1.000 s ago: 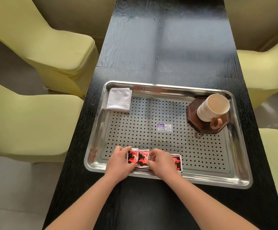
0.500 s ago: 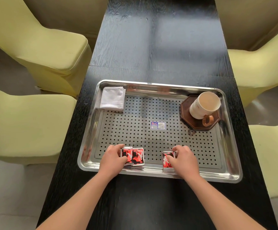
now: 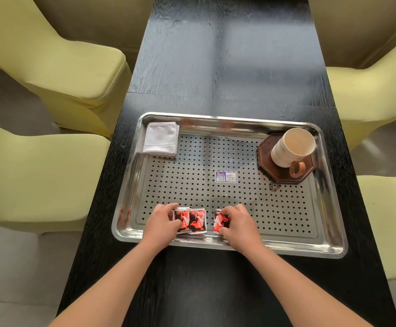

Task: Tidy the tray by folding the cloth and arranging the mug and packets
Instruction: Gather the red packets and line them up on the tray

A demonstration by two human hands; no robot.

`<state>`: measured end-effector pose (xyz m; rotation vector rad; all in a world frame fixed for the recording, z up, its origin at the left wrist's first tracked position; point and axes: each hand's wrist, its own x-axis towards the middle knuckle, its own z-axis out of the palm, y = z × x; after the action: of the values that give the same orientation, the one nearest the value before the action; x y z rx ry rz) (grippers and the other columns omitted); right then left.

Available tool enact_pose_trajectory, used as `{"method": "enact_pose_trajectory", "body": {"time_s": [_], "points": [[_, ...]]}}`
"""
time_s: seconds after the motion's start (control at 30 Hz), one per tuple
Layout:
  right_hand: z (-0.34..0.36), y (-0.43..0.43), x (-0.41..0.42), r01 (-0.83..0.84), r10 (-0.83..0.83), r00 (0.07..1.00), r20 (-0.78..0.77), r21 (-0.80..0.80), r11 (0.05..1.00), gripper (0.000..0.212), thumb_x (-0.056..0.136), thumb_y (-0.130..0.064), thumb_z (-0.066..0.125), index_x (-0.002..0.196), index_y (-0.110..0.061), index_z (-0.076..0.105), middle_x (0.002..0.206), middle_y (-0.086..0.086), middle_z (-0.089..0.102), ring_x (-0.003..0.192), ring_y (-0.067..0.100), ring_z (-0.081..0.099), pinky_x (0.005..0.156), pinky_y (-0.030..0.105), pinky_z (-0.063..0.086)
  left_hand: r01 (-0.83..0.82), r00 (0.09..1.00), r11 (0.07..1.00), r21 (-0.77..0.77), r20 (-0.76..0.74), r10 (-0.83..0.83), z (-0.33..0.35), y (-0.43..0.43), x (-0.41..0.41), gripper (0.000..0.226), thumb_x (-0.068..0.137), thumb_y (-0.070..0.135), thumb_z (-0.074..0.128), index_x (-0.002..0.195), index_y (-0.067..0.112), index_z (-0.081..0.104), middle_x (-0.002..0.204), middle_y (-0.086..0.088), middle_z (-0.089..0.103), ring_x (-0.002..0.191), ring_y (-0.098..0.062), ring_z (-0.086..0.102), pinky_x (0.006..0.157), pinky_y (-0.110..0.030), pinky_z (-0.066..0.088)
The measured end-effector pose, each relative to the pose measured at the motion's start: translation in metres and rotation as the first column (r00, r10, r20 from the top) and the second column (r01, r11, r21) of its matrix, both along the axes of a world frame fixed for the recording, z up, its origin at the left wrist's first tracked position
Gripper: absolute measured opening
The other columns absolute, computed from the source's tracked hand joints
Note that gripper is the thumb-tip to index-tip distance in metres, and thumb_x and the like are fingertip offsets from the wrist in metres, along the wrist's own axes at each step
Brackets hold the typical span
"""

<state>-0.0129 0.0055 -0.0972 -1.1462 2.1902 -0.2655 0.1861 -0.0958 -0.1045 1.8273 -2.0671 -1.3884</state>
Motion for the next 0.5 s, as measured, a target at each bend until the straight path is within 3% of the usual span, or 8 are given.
{"method": "enact_pose_trajectory", "body": {"time_s": [0.23, 0.37, 0.5], "points": [[-0.002, -0.003, -0.004, -0.024, 0.024, 1.0, -0.018, -0.001, 1.0, 0.055, 0.087, -0.023, 0.075, 0.138, -0.024, 0.054, 0.114, -0.008, 0.045, 0.093, 0.013, 0.055, 0.079, 0.026, 0.047, 0.015, 0.999, 1.0, 0.016, 0.043, -0.016, 0.0, -0.005, -0.006, 0.058, 0.086, 0.014, 0.06, 0.143, 0.02, 0.049, 0.119, 0.0, 0.048, 0.094, -0.012, 0.053, 0.071, -0.023, 0.045], [-0.002, -0.008, 0.005, -0.08, 0.08, 0.996, -0.036, 0.013, 0.997, 0.051, 0.088, -0.024, 0.074, 0.135, -0.024, 0.054, 0.111, -0.005, 0.044, 0.09, 0.016, 0.056, 0.076, 0.028, 0.048, 0.038, 0.996, 0.999, 0.009, 0.075, -0.038, 0.003, -0.003, -0.012, 0.057, 0.087, 0.014, 0.059, 0.143, 0.018, 0.048, 0.121, -0.003, 0.048, 0.097, -0.017, 0.055, 0.085, -0.034, 0.053], [-0.002, -0.008, 0.006, -0.095, 0.095, 0.995, -0.042, 0.014, 0.995, 0.048, 0.087, -0.025, 0.075, 0.132, -0.026, 0.057, 0.109, -0.005, 0.044, 0.09, 0.017, 0.057, 0.081, 0.032, 0.054, 0.062, 0.996, 0.998, 0.009, 0.057, -0.063, 0.004, 0.0, -0.016, 0.058, 0.088, 0.013, 0.06, 0.145, 0.016, 0.046, 0.114, 0.0, 0.045, 0.096, -0.015, 0.054, 0.083, -0.031, 0.052]]}}
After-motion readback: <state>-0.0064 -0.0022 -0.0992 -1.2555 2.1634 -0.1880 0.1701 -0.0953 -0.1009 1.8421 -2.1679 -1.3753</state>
